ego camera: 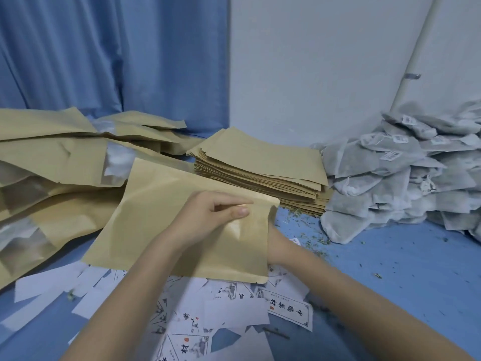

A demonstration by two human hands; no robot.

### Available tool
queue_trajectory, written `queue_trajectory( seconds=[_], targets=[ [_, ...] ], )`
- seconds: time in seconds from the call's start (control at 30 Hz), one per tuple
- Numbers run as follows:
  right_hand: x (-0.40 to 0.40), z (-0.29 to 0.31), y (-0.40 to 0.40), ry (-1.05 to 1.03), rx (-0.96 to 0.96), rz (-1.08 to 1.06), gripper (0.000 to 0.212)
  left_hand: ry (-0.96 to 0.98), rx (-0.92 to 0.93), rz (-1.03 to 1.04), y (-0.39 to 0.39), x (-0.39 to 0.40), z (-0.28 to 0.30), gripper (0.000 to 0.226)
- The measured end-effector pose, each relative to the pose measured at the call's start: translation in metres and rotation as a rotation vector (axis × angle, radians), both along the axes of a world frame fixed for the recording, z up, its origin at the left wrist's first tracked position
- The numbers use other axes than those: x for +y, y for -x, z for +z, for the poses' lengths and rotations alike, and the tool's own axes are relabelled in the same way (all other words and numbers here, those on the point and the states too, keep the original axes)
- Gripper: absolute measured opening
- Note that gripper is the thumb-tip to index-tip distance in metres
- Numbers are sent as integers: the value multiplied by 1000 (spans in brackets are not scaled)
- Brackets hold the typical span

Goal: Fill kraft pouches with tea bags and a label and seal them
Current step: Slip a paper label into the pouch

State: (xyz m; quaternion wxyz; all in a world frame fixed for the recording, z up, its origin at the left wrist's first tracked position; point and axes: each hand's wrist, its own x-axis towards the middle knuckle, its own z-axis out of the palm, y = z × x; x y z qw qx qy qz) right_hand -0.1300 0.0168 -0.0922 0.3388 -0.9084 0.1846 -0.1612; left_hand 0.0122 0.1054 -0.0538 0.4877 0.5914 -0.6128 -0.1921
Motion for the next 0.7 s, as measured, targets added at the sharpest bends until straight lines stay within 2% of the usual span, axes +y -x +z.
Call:
queue_trajectory(
  seconds=[0.03,0.1,0.17,0.2,0.27,0.37,0.47,0.6,0.67,0.7],
  targets=[
    [-5,4,9,-14,-85,-65,10,-7,-1,4,0,-1,1,18],
    [-22,4,42,54,-118,-104,16,-17,-2,17,0,-3,3,17],
    [-39,-1,67,213,108,-103,25,-21,16,39,0,-5,5,17],
    [-46,-5,73,316,265,-104,38,-24,28,48,-1,-6,5,17],
    [-56,-14,77,414,412,-97,57,-29,47,52,-2,-5,6,16],
    [-59,-16,73,356,390,-113,53,-19,70,54,-3,-3,9,14],
    [-55,-8,68,230,451,-138,46,-1,63,63,-1,-1,12,16],
    [-57,1,68,312,504,-100,42,16,31,56,3,-1,14,19],
    [-55,1,69,255,482,-83,49,30,40,53,5,0,14,23],
    [-52,-1,68,233,485,-78,60,37,48,57,6,0,13,24]
  ],
)
